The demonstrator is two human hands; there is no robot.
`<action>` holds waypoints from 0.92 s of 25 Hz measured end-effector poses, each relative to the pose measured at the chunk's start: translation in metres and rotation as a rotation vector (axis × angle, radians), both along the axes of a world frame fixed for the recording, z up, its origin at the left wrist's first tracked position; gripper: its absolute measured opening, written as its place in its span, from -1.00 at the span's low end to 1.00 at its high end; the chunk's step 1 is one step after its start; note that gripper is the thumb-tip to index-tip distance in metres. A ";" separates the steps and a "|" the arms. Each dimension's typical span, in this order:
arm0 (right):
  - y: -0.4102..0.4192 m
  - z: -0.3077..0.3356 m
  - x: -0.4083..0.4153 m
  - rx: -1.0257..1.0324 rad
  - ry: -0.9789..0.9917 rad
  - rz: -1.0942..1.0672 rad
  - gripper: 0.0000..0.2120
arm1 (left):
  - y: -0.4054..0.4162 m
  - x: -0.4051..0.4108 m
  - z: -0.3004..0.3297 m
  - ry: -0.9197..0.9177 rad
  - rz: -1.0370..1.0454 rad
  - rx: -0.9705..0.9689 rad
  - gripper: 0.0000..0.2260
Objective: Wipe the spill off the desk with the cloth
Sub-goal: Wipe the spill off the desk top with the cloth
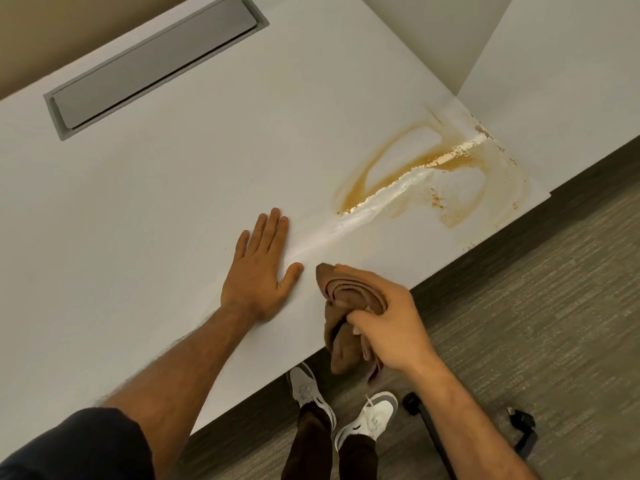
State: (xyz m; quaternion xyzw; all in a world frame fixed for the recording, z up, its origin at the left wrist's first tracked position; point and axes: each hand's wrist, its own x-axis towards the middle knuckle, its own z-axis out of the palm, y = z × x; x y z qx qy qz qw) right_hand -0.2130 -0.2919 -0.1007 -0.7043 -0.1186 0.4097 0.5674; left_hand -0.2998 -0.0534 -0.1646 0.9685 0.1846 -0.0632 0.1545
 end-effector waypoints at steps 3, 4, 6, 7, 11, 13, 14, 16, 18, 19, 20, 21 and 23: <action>0.015 0.010 0.041 -0.053 -0.179 -0.134 -0.36 | 0.001 0.003 0.000 0.011 0.006 0.016 -0.29; 0.021 0.005 0.049 -0.156 -0.305 -0.157 -0.39 | 0.001 0.003 0.000 0.017 0.004 0.020 -0.29; 0.031 -0.010 0.053 -0.470 -0.555 -0.068 -0.35 | 0.000 0.002 0.000 0.016 0.003 0.016 -0.29; 0.035 -0.019 0.052 -0.564 -0.640 -0.035 -0.33 | 0.000 0.002 -0.001 0.013 0.002 0.010 -0.28; 0.051 -0.035 0.062 -0.504 -0.697 -0.106 -0.39 | 0.001 0.002 0.000 0.006 0.002 0.007 -0.28; 0.063 -0.035 0.074 -0.406 -0.590 -0.222 -0.43 | 0.000 0.001 0.000 0.008 0.001 -0.003 -0.28; 0.069 -0.034 0.082 -0.352 -0.505 -0.304 -0.45 | -0.001 0.001 -0.001 0.007 0.001 -0.001 -0.28; 0.079 -0.032 0.100 -0.290 -0.409 -0.367 -0.48 | 0.000 0.002 -0.002 0.001 0.004 0.006 -0.29; 0.090 -0.033 0.114 -0.318 -0.433 -0.260 -0.48 | 0.002 0.003 -0.002 -0.006 0.004 0.010 -0.29; 0.095 -0.034 0.117 -0.329 -0.467 -0.183 -0.47 | 0.003 0.003 -0.003 -0.006 0.005 0.009 -0.29; 0.101 -0.034 0.116 -0.324 -0.497 -0.112 -0.46 | 0.004 0.002 -0.003 -0.002 0.003 0.004 -0.29; 0.105 -0.034 0.113 -0.304 -0.520 -0.046 -0.45 | 0.004 0.001 -0.003 0.003 0.001 0.001 -0.30; 0.111 -0.033 0.101 -0.257 -0.549 0.080 -0.43 | 0.003 -0.001 -0.004 0.015 -0.003 0.005 -0.34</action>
